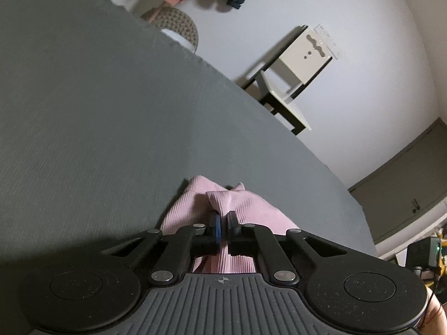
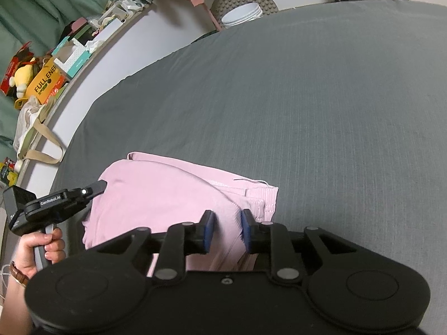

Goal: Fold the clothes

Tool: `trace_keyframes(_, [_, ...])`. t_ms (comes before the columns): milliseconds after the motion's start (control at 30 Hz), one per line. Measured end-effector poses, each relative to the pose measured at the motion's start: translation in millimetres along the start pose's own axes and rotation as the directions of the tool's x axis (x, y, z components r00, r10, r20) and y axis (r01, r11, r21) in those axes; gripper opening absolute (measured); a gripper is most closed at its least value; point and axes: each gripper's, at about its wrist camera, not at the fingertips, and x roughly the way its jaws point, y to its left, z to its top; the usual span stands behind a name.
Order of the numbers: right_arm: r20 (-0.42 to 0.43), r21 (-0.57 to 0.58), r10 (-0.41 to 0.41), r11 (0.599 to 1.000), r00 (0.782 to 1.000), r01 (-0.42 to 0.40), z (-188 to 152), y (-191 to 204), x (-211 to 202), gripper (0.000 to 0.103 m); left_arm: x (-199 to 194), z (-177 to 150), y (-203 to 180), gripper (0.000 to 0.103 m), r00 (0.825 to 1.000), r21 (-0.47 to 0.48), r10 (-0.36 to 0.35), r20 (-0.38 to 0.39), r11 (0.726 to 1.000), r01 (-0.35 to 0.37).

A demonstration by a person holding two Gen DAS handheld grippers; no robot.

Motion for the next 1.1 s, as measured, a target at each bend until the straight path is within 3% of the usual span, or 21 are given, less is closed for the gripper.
trace_keyframes(67, [0.009,-0.020,-0.011,1.000,1.000,0.012,-0.3,1.9,-0.2,0.011,-5.6,1.3,-7.1,0.003,0.999,0.044,-0.005,0.046,0.999,0.003])
trace_keyframes(133, [0.023,-0.035,-0.017,0.999,1.000,0.018,-0.4,4.9,-2.1,0.010,-12.2,5.3,-20.1,0.003,0.995,0.131,0.011,0.103,0.991,-0.024])
trace_keyframes(267, [0.046,-0.056,-0.039,0.998,0.998,0.042,-1.2,7.8,-4.9,0.009,-17.8,8.8,-46.2,0.003,0.986,0.304,0.008,0.169,0.951,-0.060])
trace_keyframes(433, [0.063,-0.062,-0.064,0.996,0.996,0.068,-2.3,7.3,-6.5,0.009,-3.0,11.4,-53.2,0.003,0.987,0.410,0.052,0.154,0.905,-0.112])
trace_keyframes(533, [0.063,-0.056,-0.074,0.995,0.995,0.078,-2.0,5.7,-5.1,0.009,5.9,15.8,-49.5,0.004,0.982,0.443,0.133,0.134,0.879,-0.179])
trace_keyframes(600, [0.057,-0.052,-0.076,0.995,0.995,0.079,-1.3,5.2,-3.2,0.009,12.1,16.2,-44.2,0.004,0.982,0.441,0.163,0.091,0.878,-0.187])
trace_keyframes(700, [0.047,-0.042,-0.078,0.996,0.996,0.080,-0.3,4.2,-0.9,0.009,2.3,20.1,-36.1,0.005,0.990,0.374,0.127,0.060,0.917,-0.140])
trace_keyframes(733, [0.044,-0.036,-0.075,0.996,0.996,0.077,-0.1,3.9,-0.9,0.009,-4.3,24.6,-34.1,0.011,0.992,0.347,0.120,0.046,0.929,-0.128])
trace_keyframes(800, [0.045,-0.019,-0.064,0.998,0.997,0.065,1.1,2.6,-2.2,0.014,-23.5,31.0,-30.6,0.036,0.992,0.315,0.122,0.037,0.940,-0.127])
trace_keyframes(833, [0.047,-0.012,-0.058,0.998,0.997,0.058,1.6,2.0,-3.6,0.016,-35.7,32.9,-29.2,0.063,0.991,0.312,0.131,0.040,0.940,-0.136])
trace_keyframes(867, [0.052,-0.009,-0.055,0.998,0.997,0.056,1.5,1.6,-6.2,0.020,-49.3,33.1,-28.3,0.083,0.989,0.332,0.136,0.052,0.932,-0.146])
trace_keyframes(900, [0.061,-0.011,-0.059,0.998,0.996,0.059,1.0,2.3,-9.6,0.025,-63.0,33.1,-27.4,0.087,0.988,0.354,0.141,0.065,0.922,-0.155])
trace_keyframes(1000, [0.121,-0.087,-0.125,0.987,0.985,0.136,-2.1,16.3,-23.9,0.039,-101.8,23.7,-31.5,0.088,0.988,0.506,0.134,0.076,0.849,-0.154])
trace_keyframes(1033, [0.158,-0.147,-0.158,0.973,0.975,0.181,-4.6,25.9,-30.0,0.039,-109.6,16.7,-34.5,0.088,0.985,0.574,0.157,0.073,0.801,-0.170])
trace_keyframes(1100, [0.201,-0.251,-0.177,0.941,0.963,0.226,-11.3,44.0,-36.8,0.040,-117.6,-9.1,-42.1,0.088,0.966,0.736,0.238,0.098,0.637,-0.231])
